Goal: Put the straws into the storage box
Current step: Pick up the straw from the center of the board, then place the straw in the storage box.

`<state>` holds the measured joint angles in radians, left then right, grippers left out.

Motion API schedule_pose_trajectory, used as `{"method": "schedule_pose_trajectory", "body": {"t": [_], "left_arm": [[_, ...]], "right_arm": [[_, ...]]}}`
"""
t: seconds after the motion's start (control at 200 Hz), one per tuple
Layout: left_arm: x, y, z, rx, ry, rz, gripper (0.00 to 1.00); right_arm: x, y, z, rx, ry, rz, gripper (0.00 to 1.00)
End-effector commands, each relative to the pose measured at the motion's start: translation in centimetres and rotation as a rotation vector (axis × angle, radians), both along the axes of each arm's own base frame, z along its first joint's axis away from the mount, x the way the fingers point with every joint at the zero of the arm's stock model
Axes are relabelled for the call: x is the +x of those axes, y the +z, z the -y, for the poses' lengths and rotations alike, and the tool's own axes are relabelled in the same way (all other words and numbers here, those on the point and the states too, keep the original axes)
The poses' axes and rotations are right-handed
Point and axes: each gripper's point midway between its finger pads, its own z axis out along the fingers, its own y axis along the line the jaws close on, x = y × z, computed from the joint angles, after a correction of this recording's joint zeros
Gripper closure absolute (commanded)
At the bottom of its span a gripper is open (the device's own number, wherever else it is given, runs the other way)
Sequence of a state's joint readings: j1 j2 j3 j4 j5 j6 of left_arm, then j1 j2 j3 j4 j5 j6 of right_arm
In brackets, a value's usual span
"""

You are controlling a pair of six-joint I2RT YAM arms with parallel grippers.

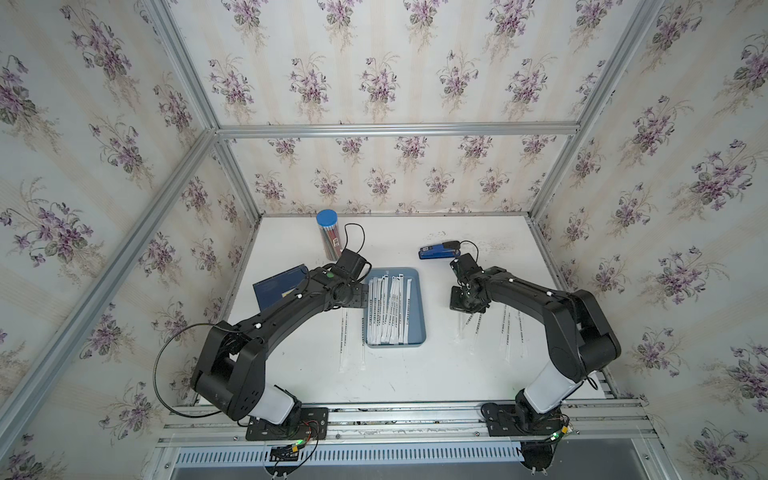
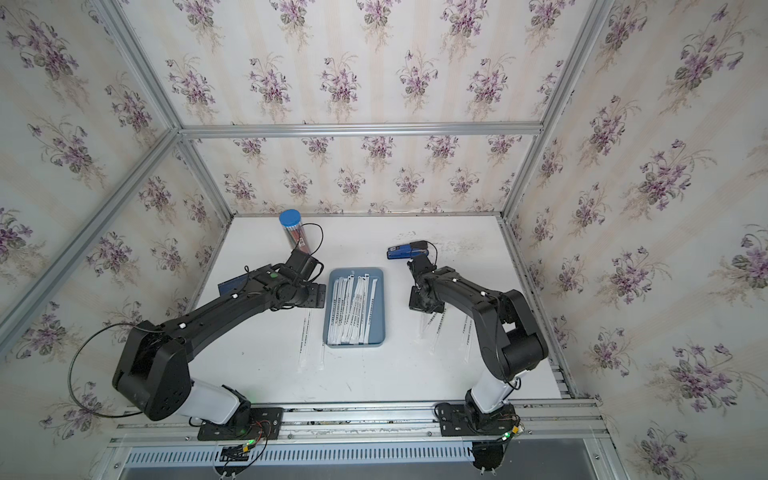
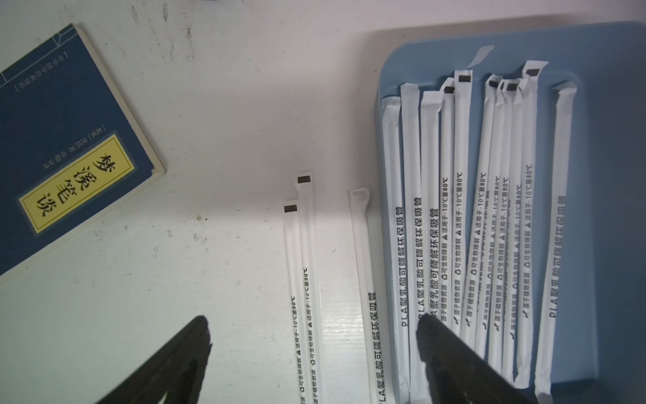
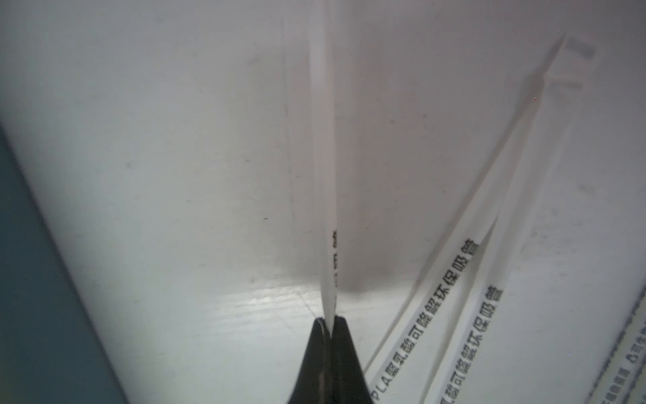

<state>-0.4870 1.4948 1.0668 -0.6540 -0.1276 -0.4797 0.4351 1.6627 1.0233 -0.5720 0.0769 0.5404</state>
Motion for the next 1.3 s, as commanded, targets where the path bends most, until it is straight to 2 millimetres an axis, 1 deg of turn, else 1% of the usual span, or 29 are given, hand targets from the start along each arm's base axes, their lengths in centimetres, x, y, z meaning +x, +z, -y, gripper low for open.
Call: {"method": "schedule_pose_trajectory", "body": {"t": [0.0,0.07,0.12,0.13,0.14,0.195,0.245,0.28,0.375,0.45,0.53,0.664,0.799,1.009,1.109,1.214,1.299], "left_arm": [[-0.2,-0.3,-0.8,-0.006,0.026,-0.016,0.08],[-0.4,-0.4,-1.2,-0.033,0.039,-0.022,0.09],[-0.5,-0.6,-1.5,-0.051,0.044,-0.029,0.09],[-0.6,-0.7,-1.5,-0.054,0.044,-0.029,0.09],[-0.6,-0.7,-1.5,-0.059,0.044,-0.029,0.09],[-0.7,-1.0,-1.7,-0.077,0.051,-0.034,0.1],[-0.9,-1.3,-1.8,-0.088,0.055,-0.044,0.1],[-0.9,-1.5,-1.9,-0.094,0.056,-0.048,0.1],[-1.1,-1.7,-1.8,-0.108,0.057,-0.054,0.11],[-1.2,-1.8,-1.7,-0.117,0.052,-0.056,0.11],[-1.3,-1.9,-1.7,-0.116,0.048,-0.058,0.11],[-1.5,-2.5,-1.6,-0.124,0.045,-0.07,0.11],[-1.6,-3.0,-1.2,-0.14,0.042,-0.086,0.11],[-1.4,-3.2,-1.0,-0.151,0.037,-0.088,0.11],[-1.3,-3.0,-0.9,-0.151,0.034,-0.087,0.11],[-1.5,-3.1,-0.8,-0.158,0.037,-0.091,0.12],[-1.6,-3.1,-0.8,-0.165,0.038,-0.093,0.12]], "right_arm": [[-0.1,2.5,-2.6,0.099,0.067,0.015,0.97],[0.1,4.8,-5.0,0.15,0.11,0.045,0.97],[0.2,6.6,-7.1,0.206,0.139,0.061,0.97],[-0.3,6.9,-8.4,0.221,0.173,0.062,0.96],[-0.5,7.2,-9.2,0.235,0.193,0.063,0.97],[-1.1,8.2,-12.2,0.298,0.245,0.061,0.96],[-1.6,8.3,-14.8,0.34,0.289,0.048,0.96],[-1.7,8.2,-16.1,0.353,0.306,0.044,0.96],[-1.3,6.7,-18.2,0.378,0.299,0.033,0.96],[-0.7,5.1,-18.6,0.383,0.254,0.018,0.97],[-0.4,3.3,-18.4,0.364,0.218,0.004,0.96],[-0.4,0.8,-17.1,0.299,0.167,-0.014,0.97],[-0.9,-0.6,-16.1,0.266,0.133,-0.033,0.97],[-1.4,-1.5,-15.2,0.252,0.112,-0.042,0.97],[-1.3,-1.7,-15.0,0.241,0.101,-0.045,0.97],[-1.0,-2.5,-14.7,0.226,0.092,-0.055,0.97],[-0.9,-2.9,-14.9,0.231,0.096,-0.061,0.97]]}}
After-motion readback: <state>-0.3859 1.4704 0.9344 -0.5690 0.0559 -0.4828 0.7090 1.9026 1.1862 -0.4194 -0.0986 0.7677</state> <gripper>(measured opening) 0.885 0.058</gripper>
